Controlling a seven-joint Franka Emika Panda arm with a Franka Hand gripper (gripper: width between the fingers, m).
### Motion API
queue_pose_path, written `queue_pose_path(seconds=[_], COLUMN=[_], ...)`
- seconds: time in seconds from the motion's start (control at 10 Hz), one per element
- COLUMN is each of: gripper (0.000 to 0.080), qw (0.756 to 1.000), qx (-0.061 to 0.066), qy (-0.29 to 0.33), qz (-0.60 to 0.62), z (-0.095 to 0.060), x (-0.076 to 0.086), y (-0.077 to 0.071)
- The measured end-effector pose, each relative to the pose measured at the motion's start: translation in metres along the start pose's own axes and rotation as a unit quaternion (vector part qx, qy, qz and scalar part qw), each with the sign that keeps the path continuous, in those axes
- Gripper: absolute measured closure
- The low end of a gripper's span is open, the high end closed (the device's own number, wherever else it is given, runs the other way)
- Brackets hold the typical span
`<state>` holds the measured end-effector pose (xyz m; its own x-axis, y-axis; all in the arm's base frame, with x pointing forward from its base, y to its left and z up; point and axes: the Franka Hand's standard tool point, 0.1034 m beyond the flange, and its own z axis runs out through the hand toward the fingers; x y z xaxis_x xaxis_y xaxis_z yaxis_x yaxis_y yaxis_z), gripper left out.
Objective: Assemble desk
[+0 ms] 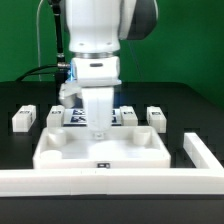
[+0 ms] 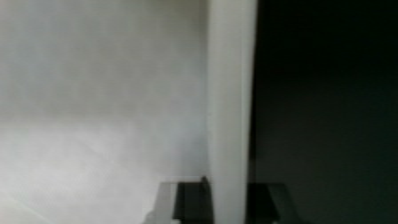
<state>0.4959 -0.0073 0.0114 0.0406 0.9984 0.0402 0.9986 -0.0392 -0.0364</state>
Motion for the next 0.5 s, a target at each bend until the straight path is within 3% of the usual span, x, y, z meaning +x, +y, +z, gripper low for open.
queue_pose_path(seconds=[0.3,0.5], gripper=[0.0744,0.0744], qw=[1.0,1.0], qx=[-0.008,-0.002], qy=[0.008,0.006], qz=[0.01,0.021], z=[0.001,0.003], x=[0.039,0.043], y=[0.022,0.022])
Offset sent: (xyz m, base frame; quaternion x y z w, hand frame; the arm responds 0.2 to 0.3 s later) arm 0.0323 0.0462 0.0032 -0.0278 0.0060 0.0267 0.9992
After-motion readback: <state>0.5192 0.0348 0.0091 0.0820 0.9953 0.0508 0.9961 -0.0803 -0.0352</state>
